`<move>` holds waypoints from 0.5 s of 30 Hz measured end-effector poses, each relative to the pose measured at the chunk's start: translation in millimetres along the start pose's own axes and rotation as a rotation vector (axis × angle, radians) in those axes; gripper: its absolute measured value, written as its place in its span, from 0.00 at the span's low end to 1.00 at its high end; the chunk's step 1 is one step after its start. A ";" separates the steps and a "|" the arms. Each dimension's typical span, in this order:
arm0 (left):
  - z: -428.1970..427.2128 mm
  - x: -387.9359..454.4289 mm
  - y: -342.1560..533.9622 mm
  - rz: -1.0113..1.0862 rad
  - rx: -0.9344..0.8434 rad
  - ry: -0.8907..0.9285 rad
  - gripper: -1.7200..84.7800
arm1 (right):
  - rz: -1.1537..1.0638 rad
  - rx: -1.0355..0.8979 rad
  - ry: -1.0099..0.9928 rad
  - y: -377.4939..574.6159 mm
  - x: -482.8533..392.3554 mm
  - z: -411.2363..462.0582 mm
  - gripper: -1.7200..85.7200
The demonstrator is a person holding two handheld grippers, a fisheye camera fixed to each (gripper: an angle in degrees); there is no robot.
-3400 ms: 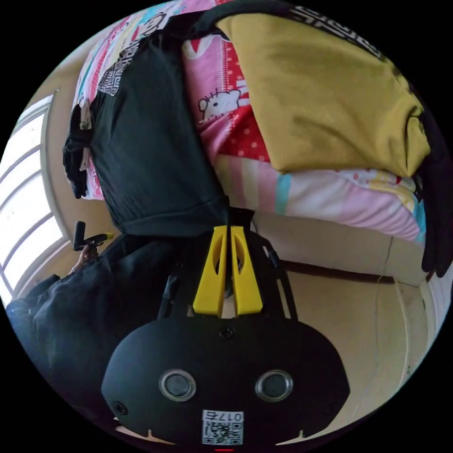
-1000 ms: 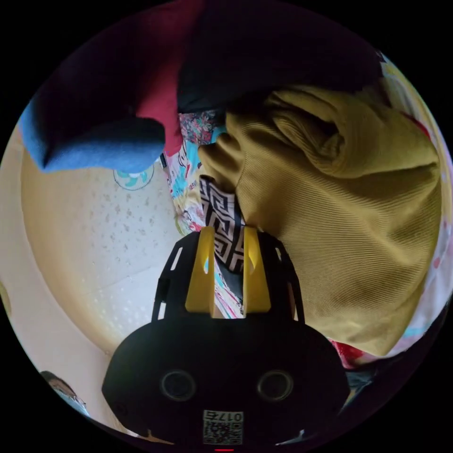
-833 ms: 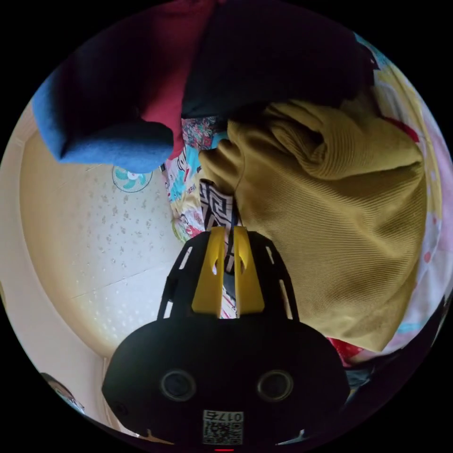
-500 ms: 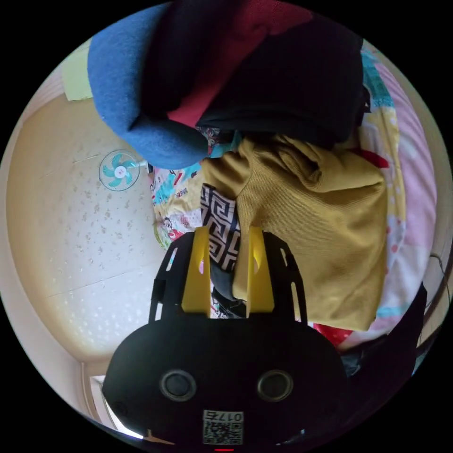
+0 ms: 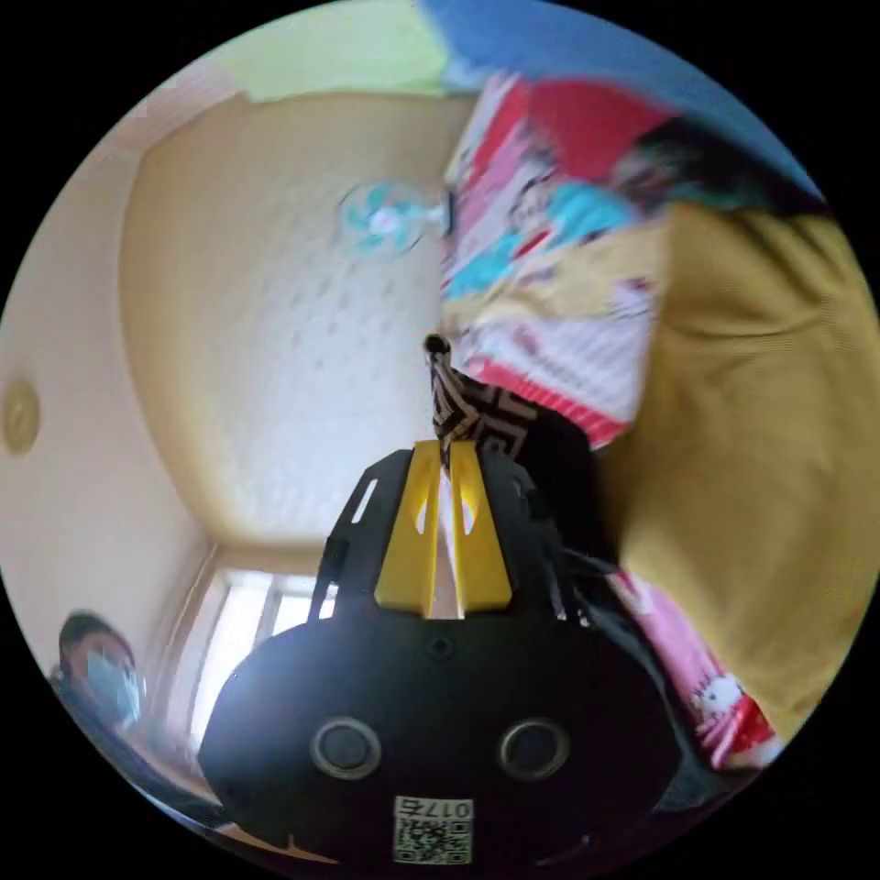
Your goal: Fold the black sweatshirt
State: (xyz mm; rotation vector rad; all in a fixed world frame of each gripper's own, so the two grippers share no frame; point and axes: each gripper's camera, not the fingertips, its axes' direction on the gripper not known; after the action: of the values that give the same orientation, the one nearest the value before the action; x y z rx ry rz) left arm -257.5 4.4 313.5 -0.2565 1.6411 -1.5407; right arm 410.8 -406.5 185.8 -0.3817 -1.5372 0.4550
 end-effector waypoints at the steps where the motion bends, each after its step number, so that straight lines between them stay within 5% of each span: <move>1: 5.8 2.9 -7.2 0.020 -0.029 -0.023 0.09 | -0.031 -0.088 -0.013 4.7 -7.6 24.0 0.05; 8: 66.0 21.5 -56.2 0.191 -0.202 -0.168 0.10 | -0.191 -1.045 -0.035 176.0 -31.5 266.6 0.12; 15: 139.5 21.1 -93.9 0.531 -0.470 -0.514 0.11 | -0.259 -1.119 0.387 173.6 5.3 193.5 0.15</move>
State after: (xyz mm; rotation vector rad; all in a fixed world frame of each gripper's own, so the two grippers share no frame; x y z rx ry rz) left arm -211.8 -130.8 404.9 -0.3902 1.4695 -0.6143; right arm 210.0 -263.6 103.1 -1.0366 -1.3028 -0.7070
